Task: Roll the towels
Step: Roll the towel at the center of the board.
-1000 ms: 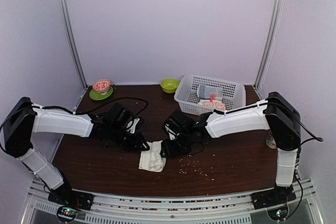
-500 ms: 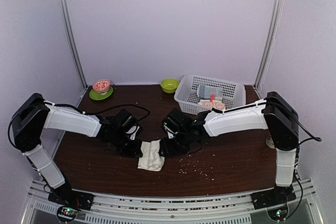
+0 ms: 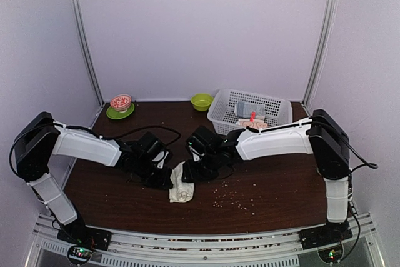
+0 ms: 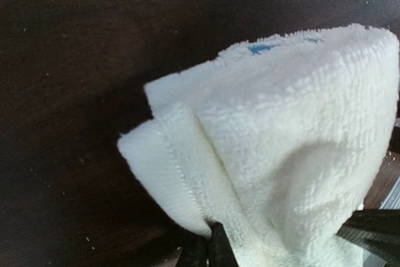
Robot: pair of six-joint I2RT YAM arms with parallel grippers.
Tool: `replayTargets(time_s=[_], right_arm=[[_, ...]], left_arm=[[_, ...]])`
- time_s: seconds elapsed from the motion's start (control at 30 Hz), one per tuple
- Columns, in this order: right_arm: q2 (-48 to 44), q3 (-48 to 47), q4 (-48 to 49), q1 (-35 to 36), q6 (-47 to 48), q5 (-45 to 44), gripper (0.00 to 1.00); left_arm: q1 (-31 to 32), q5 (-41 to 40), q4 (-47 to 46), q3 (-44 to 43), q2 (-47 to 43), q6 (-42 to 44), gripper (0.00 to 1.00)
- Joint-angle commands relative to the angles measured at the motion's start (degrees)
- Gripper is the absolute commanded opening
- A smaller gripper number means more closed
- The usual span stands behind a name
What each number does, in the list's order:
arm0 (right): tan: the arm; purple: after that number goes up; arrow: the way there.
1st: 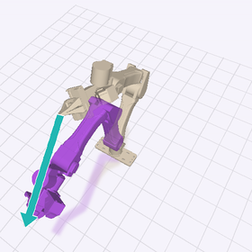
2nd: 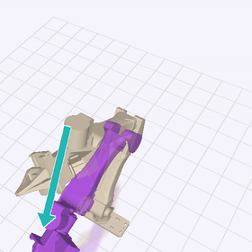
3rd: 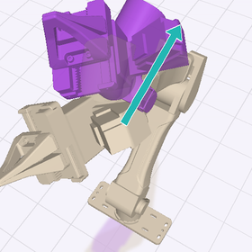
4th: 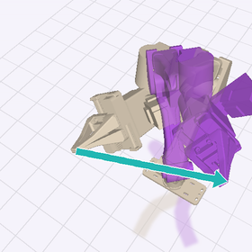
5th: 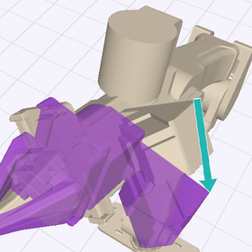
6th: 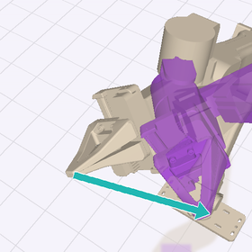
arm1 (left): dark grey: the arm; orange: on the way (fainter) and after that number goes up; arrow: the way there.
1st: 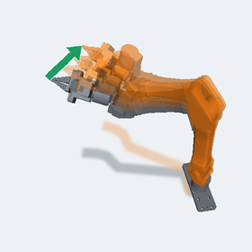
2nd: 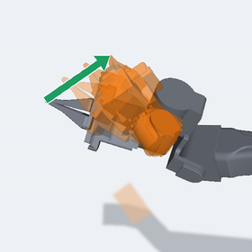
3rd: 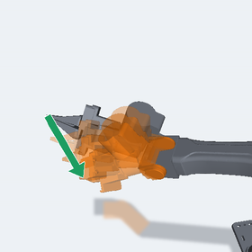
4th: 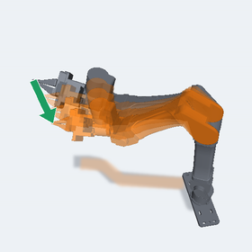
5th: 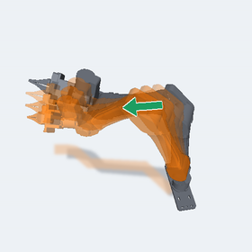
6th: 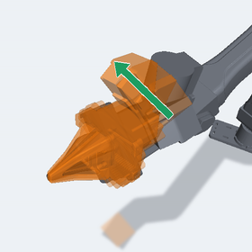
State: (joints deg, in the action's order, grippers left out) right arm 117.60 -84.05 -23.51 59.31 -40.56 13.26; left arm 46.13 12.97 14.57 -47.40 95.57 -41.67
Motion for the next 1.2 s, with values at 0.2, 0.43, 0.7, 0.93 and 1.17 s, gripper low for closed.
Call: replayTargets(time_s=[0.2, 0.43, 0.7, 0.93, 1.17], right_arm=[[3.2, -3.6, -0.2, 1.7, -1.3, 1.0, 0.59], [5.9, -5.3, -1.0, 2.1, -2.3, 0.7, 0.59], [8.5, -6.4, -2.8, 2.2, -2.6, -0.3, 0.59], [9.4, -6.3, -2.5, 2.3, -2.5, -0.6, 0.59], [10.1, -6.7, -3.6, 2.3, -1.9, -1.5, 0.59]], left_arm=[[0.9, 1.9, -2.6, 2.4, -1.0, -1.0, 0.0], [0.8, 1.6, -2.1, 3.3, -3.2, -1.3, 0.0], [0.8, 1.0, 2.8, 7.1, -12.0, -1.6, 0.0], [0.3, -2.1, 6.4, 5.7, -21.7, -2.2, 0.0], [-0.2, -3.2, 7.3, 1.8, -19.4, -0.8, 0.0]])
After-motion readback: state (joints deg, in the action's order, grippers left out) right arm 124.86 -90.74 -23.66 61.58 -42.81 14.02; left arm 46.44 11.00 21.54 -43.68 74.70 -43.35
